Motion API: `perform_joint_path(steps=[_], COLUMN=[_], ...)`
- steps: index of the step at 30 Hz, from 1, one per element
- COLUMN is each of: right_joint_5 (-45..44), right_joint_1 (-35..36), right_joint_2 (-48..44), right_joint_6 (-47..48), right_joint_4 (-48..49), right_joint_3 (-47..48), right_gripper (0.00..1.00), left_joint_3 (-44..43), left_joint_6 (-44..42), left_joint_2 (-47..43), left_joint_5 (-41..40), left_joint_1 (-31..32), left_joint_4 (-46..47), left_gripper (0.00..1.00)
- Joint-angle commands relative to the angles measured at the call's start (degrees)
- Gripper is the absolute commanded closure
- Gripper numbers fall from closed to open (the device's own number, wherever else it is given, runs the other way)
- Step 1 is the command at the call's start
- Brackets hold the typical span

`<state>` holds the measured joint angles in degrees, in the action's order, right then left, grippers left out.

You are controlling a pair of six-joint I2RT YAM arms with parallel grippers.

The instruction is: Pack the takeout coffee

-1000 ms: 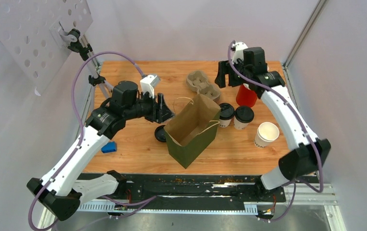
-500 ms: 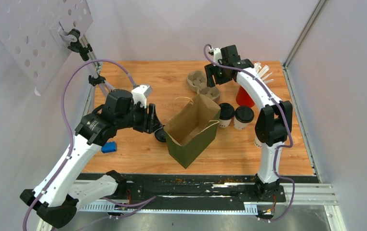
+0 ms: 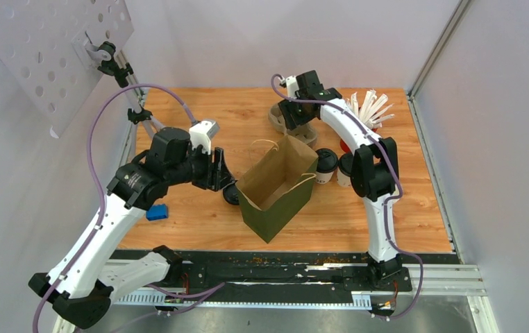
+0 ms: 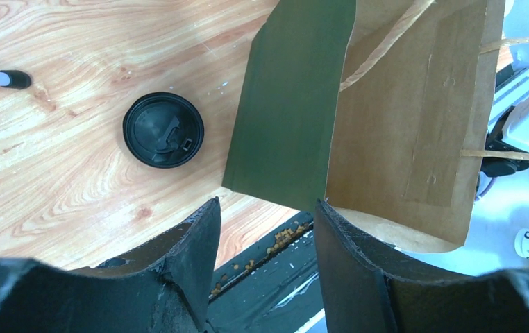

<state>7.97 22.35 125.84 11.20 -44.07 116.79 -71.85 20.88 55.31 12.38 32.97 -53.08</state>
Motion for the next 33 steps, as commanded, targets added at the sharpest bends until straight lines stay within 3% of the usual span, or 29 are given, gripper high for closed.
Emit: perform_joint_path(steps=[1,10,14,17,28,33], right_joint_5=[-1.84,-2.9,-2.69,-3.96,1.58,-0.38], right_joint_1=[0.59,0.94,0.94,0.94,0.99,1.18], right_joint_2=[3.01,7.41,7.59,6.93,4.54,5.05], right_joint_6=[2.75,5.9,6.56,7.41,8.83,10.7], right_joint_4=[3.27,3.26,3.12,2.75,1.41,0.22], right_joint_3=[4.94,7.88,7.22,6.18,4.02,4.25], right_gripper=[0.43,0.42,0.45,0.45,0.47,0.46], left_joint_3=[-0.99,-1.53,-2.55,-3.02,-5.02,-6.96], left_joint_6=[-1.13,-2.42,-3.45,-4.37,-4.56,-2.53], left_joint_2=[1.19,3.82,3.5,3.32,3.33,3.31], left_joint_5=[0.46,0.6,-0.28,0.35,2.02,1.59], left_joint_1=[0.14,0.14,0.13,0.11,0.16,0.16], left_joint_4=[1.62,0.62,-1.48,-3.29,-6.56,-4.82], left_gripper=[0.44,0.63,0.9,1.0,1.0,0.77])
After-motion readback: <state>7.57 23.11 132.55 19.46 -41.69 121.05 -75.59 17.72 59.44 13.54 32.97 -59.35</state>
